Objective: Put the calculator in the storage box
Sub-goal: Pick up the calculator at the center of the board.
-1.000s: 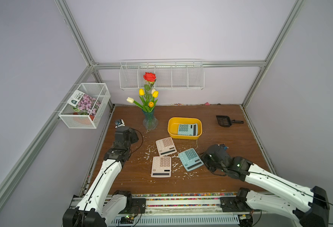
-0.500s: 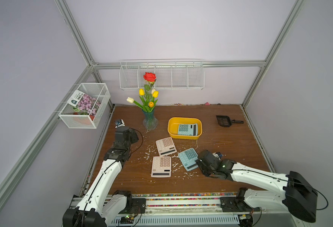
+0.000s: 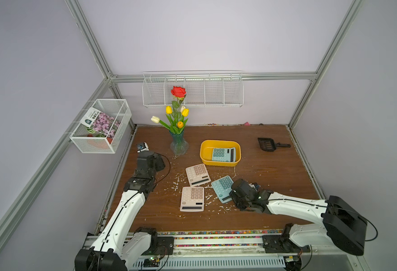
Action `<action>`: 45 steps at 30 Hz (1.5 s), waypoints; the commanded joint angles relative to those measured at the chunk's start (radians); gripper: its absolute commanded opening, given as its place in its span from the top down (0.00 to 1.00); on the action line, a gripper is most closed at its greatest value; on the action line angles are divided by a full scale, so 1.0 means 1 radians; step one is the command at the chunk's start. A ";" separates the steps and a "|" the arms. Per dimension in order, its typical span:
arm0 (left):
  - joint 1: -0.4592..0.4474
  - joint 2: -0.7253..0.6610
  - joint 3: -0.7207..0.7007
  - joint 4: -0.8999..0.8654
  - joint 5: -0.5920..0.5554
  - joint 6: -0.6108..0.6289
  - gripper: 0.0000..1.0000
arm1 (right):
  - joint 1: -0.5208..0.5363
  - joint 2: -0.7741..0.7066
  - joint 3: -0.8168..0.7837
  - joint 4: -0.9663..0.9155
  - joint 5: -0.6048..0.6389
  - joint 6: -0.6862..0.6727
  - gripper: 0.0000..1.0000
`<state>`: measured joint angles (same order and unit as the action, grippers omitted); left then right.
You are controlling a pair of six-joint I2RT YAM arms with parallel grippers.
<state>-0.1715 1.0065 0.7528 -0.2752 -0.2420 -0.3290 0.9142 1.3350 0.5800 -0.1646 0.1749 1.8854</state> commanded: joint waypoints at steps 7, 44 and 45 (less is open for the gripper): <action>-0.005 -0.005 0.019 -0.018 0.000 -0.002 0.34 | -0.002 0.044 -0.015 0.076 -0.009 0.017 0.69; -0.005 0.008 0.019 -0.013 0.017 -0.002 0.36 | -0.223 -0.286 0.037 -0.277 -0.261 -0.297 0.97; -0.005 0.008 0.018 -0.014 0.015 -0.002 0.36 | -0.251 -0.290 0.052 -0.305 -0.310 -0.330 0.97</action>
<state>-0.1715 1.0103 0.7528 -0.2749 -0.2352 -0.3290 0.7132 1.0740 0.5854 -0.3668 0.0143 1.7020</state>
